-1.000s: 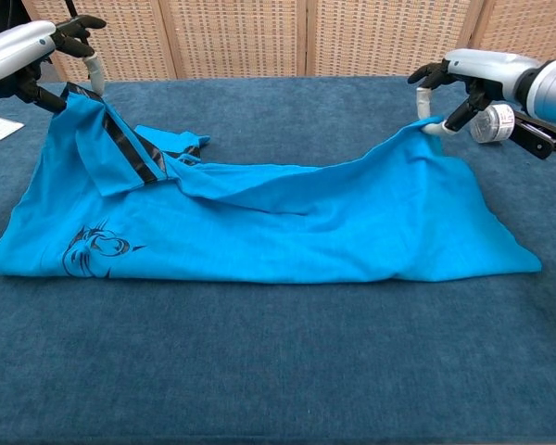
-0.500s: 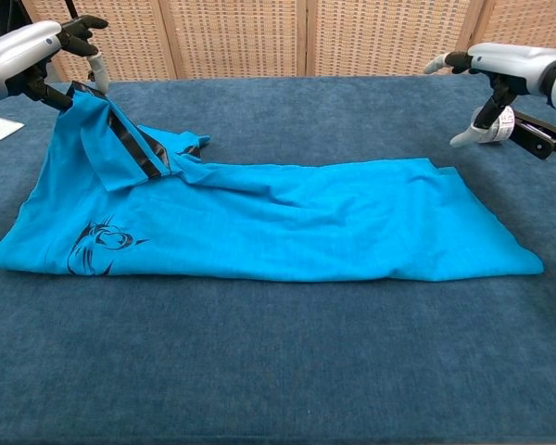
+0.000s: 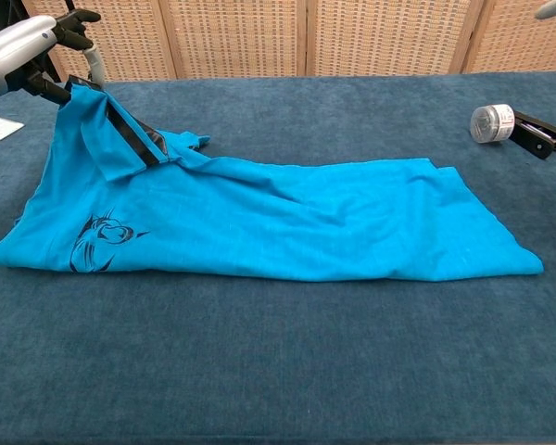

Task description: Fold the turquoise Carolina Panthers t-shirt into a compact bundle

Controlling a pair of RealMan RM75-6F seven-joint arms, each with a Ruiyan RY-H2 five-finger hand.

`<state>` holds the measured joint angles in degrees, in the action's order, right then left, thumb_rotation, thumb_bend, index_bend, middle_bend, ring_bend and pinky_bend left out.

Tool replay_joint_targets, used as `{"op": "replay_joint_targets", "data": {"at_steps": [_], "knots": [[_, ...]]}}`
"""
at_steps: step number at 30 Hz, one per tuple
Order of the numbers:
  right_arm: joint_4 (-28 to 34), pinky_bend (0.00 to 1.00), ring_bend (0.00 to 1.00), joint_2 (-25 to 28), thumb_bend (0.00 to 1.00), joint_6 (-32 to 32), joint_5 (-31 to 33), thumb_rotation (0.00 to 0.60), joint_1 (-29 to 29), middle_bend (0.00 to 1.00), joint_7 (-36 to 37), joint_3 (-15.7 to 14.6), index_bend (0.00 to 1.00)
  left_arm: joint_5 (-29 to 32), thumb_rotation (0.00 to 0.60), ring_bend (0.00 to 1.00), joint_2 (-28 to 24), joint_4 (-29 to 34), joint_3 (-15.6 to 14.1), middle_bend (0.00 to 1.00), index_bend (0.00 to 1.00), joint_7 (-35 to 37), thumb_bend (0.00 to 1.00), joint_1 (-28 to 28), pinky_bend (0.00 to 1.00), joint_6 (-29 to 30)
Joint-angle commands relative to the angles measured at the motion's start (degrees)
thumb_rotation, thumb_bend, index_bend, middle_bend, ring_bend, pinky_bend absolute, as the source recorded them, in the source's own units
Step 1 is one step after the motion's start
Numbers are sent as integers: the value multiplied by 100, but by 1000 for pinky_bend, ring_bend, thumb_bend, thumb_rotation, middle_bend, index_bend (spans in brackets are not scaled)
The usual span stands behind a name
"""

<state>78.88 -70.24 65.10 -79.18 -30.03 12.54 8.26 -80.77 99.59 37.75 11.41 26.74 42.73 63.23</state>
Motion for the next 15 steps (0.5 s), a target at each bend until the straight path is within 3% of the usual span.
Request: {"op": "replay_joint_targets", "data": {"at_steps": [1, 15], "knots": [[110, 0, 0, 143, 105, 432, -319, 600, 365, 0, 266, -247, 0, 39, 600, 0, 60, -139, 32, 0, 799, 35, 629, 44, 0, -46], [-297, 0, 0, -109, 105, 1085, -725, 600, 777, 0, 508, -395, 0, 382, 600, 0, 421, -874, 133, 0, 800, 3, 630, 211, 0, -791]]}}
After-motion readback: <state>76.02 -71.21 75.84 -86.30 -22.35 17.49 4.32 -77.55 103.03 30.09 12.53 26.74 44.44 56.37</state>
